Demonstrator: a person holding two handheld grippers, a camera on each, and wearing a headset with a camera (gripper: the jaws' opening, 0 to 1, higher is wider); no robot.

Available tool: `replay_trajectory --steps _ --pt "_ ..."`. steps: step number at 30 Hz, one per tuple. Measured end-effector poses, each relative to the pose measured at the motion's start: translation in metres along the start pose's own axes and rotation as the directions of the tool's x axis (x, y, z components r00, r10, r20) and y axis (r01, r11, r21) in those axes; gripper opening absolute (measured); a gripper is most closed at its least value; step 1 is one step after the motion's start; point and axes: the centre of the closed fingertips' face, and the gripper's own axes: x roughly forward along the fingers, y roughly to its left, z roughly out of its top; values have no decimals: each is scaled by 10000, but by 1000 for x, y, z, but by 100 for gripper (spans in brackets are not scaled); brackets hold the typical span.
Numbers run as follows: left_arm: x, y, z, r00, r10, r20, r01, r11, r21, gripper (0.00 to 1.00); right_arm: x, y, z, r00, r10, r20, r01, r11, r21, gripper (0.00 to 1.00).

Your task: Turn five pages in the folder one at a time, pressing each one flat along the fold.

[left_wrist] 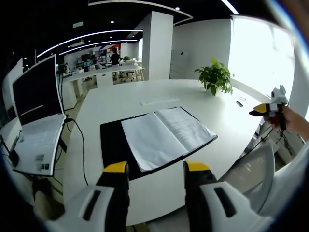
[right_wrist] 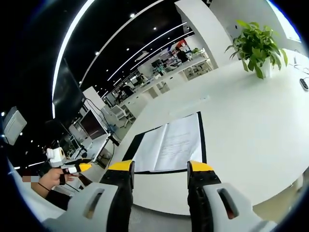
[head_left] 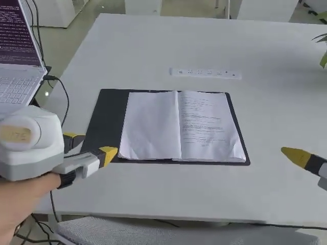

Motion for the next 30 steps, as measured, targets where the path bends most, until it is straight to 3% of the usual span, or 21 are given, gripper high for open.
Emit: replay_trajectory --steps 4,5,14,23,30 --pt "21 -6 -3 10000 -15 -69 17 9994 360 44 6 -10 -1 10000 -71 66 70 9998 176 42" --pt "29 -10 -7 9994 -136 -328 149 9990 420 44 8 -14 -2 9999 -111 -11 111 9996 241 42" --pt "68 -36 -9 9953 -663 -707 712 9950 698 44 23 -34 -7 9996 -219 -178 226 9988 438 43" --pt "120 -79 1 9840 -1663 -639 1720 9804 957 44 46 -46 -17 9987 -145 -483 181 9969 766 42" --pt "167 -113 -7 9689 -2256 -1018 2382 9616 1365 45 64 -51 -24 9983 -26 -579 86 9946 1030 41"
